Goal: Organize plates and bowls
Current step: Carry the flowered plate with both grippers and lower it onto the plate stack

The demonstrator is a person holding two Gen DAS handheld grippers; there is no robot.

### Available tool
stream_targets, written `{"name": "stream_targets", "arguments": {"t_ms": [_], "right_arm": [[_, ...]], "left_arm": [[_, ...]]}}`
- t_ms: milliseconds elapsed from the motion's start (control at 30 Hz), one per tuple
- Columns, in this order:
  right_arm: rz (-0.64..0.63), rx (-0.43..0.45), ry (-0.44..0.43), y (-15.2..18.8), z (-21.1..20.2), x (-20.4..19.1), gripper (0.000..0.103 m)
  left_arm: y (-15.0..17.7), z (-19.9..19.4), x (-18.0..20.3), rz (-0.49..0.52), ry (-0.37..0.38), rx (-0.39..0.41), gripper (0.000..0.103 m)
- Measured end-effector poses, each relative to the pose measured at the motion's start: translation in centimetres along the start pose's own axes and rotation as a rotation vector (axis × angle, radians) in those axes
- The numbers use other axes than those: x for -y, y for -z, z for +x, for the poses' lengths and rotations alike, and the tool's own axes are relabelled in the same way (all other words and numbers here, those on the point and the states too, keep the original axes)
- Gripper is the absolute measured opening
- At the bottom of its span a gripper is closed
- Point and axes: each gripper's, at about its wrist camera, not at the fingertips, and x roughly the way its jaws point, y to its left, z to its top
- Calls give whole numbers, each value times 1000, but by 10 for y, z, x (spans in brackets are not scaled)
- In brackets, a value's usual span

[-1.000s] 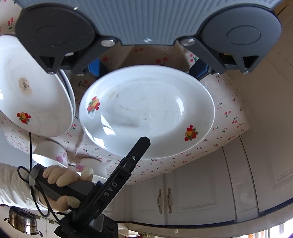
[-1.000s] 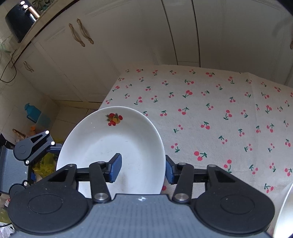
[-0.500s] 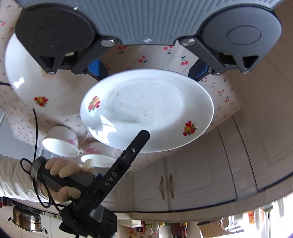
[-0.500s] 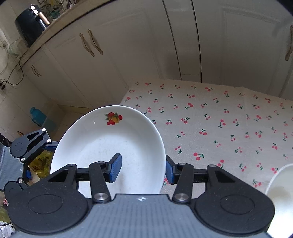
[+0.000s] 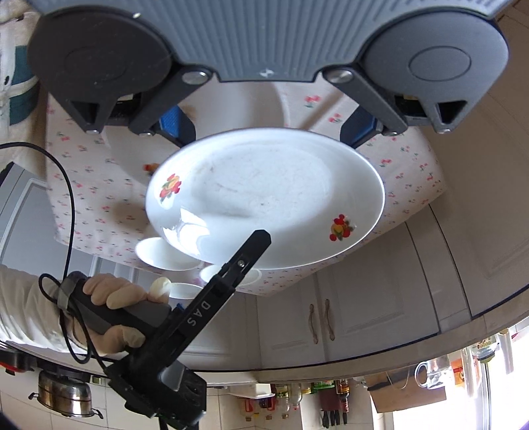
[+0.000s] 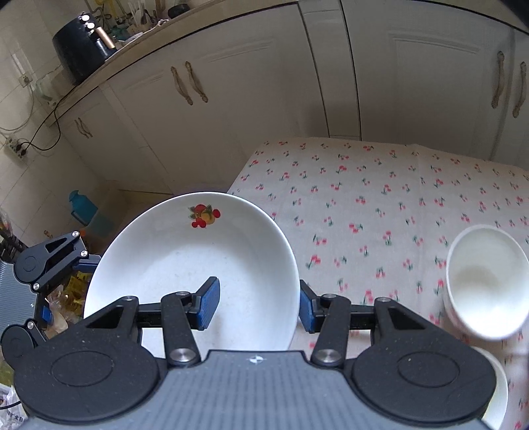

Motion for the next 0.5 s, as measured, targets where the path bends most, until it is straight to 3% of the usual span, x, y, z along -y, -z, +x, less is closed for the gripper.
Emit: {"name": "stream_targets", "arguments": {"t_ms": [267, 500], "right_arm": [[-5, 13, -11, 38, -24, -8, 55], [-14, -26, 4, 67, -19, -11, 55]], "left_arm": [[12, -17, 38, -35, 7, 5, 94], [29, -15, 57, -55, 12, -27, 94]]}}
